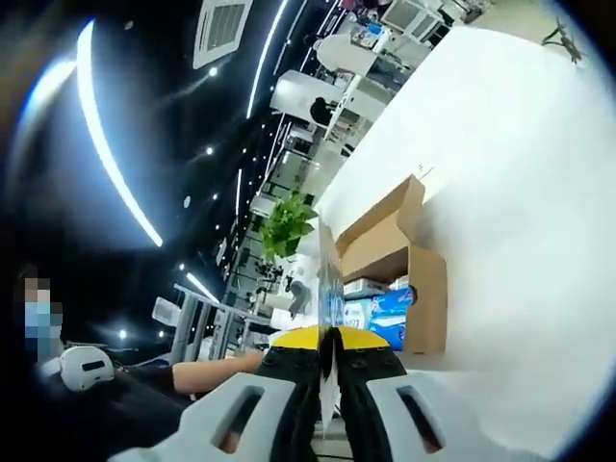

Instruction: Operate the shoe box by opening the lid, removing the specified soft item, and placing it in the target area until the item is outside and the box remains undamaged.

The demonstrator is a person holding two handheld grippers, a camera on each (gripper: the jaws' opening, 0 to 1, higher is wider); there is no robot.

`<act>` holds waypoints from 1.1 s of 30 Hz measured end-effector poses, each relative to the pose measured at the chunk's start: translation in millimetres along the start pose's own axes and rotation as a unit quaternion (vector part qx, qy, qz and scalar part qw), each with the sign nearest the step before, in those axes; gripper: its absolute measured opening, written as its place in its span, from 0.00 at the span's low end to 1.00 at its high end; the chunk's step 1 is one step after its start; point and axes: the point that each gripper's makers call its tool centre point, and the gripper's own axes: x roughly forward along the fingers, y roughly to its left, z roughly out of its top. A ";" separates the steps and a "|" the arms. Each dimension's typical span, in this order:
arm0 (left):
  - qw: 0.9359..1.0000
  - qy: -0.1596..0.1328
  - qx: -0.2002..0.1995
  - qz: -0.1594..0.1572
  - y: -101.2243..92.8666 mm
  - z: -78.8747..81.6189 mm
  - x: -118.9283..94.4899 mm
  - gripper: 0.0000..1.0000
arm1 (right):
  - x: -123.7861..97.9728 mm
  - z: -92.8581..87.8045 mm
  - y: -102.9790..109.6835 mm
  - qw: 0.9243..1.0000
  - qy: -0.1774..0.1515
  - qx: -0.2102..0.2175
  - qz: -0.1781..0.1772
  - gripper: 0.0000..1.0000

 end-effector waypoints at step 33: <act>1.000 0.002 -0.003 -0.005 -0.2 -0.1 0.1 0.05 | -39.8 45.3 -33.7 0.998 -0.016 -0.025 -0.062 0.00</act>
